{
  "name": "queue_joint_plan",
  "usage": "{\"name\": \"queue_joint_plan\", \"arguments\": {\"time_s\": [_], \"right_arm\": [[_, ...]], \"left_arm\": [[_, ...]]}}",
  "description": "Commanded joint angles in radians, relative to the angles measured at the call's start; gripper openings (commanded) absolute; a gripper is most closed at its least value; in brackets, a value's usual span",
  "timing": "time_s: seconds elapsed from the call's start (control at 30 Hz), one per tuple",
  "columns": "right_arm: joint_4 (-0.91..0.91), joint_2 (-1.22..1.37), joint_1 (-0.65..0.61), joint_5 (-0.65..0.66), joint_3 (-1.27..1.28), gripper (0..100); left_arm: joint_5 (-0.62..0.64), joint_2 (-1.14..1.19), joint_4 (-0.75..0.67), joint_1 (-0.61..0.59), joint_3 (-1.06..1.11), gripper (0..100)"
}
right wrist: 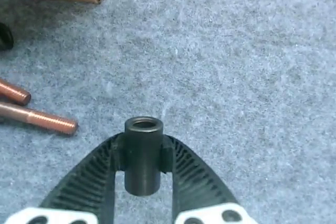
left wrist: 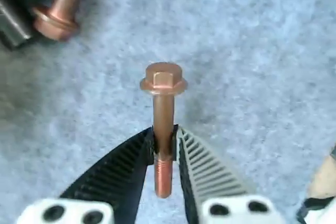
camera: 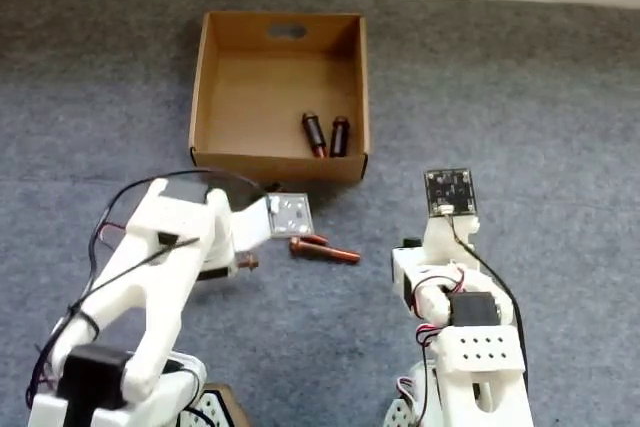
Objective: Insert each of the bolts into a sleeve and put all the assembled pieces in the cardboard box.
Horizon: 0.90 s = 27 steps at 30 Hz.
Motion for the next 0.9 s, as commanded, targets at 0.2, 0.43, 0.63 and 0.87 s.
{"name": "queue_joint_plan", "arguments": {"time_s": [0.2, 0.43, 0.63, 0.87], "right_arm": [[-0.019, -0.016, -0.004, -0.005, -0.015, 0.5], [-0.019, -0.016, -0.002, -0.005, -0.013, 0.5], [-0.019, -0.016, -0.002, -0.005, -0.012, 0.5], [-0.019, -0.016, -0.002, -0.006, -0.010, 0.5]], "left_arm": [[-0.005, -0.050, -0.072, 0.031, 0.015, 17], [0.003, -0.050, -0.124, 0.166, 0.068, 17], [0.123, -0.050, -0.321, 0.170, 0.151, 17], [0.124, -0.050, -0.327, 0.166, 0.166, 14]]}}
